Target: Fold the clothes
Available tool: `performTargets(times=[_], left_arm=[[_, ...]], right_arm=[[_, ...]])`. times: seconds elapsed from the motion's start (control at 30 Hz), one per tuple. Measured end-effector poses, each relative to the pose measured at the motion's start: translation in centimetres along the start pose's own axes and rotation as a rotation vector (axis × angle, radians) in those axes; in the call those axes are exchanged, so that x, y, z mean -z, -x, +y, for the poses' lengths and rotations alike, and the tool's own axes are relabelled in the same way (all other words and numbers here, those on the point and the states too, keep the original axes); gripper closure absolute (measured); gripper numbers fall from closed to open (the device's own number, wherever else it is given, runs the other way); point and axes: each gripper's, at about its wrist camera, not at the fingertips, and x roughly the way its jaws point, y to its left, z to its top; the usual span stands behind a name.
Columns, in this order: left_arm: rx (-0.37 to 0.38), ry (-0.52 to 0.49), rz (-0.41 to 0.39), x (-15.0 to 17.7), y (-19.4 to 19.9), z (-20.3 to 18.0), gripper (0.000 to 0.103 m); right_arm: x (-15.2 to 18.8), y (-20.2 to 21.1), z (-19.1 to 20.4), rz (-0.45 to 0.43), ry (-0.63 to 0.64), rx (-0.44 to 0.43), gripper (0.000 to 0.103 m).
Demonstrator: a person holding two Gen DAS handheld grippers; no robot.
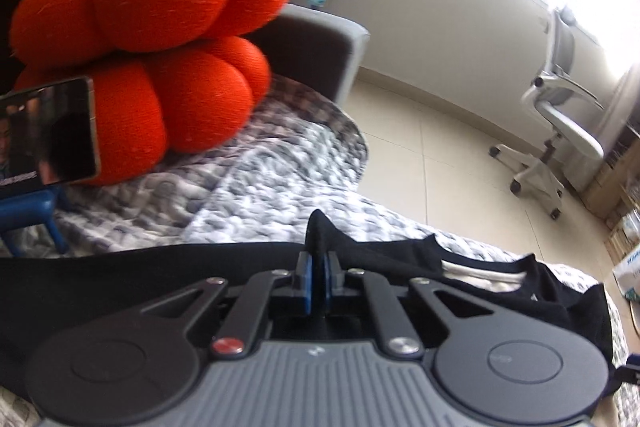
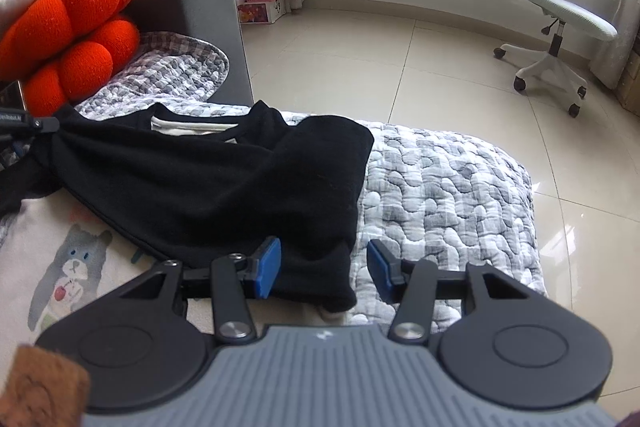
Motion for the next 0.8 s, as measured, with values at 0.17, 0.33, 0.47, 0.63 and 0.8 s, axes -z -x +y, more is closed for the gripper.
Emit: performTargets(times=[0.17, 0.33, 0.47, 0.63, 0.8], left_arm=[[-0.011, 0.019, -0.011, -0.2, 0.4, 0.7, 0.098], [-0.022, 0.031, -0.011, -0.4, 0.7, 1.1, 0.098], [-0.013, 0.036, -0.020, -0.6, 1.0, 1.3, 0.098], [-0.022, 0.028, 0.001, -0.4, 0.7, 1.3, 0.098], [-0.035, 0.032, 0.013, -0.2, 0.3, 1.5, 0.098]], right_arm=[[0.9, -1.3, 0.6, 0.083, 0.088, -0.008, 0.051], [1.4, -1.8, -0.9, 0.125, 0.053, -0.002, 0.052], [1.1, -1.0, -2.5, 0.107, -0.060, -0.093, 0.056], [0.3, 0.0, -5.5, 0.045, -0.276, -0.153, 0.059], [0.9, -1.5, -3.0, 0.117, -0.103, -0.082, 0.081]])
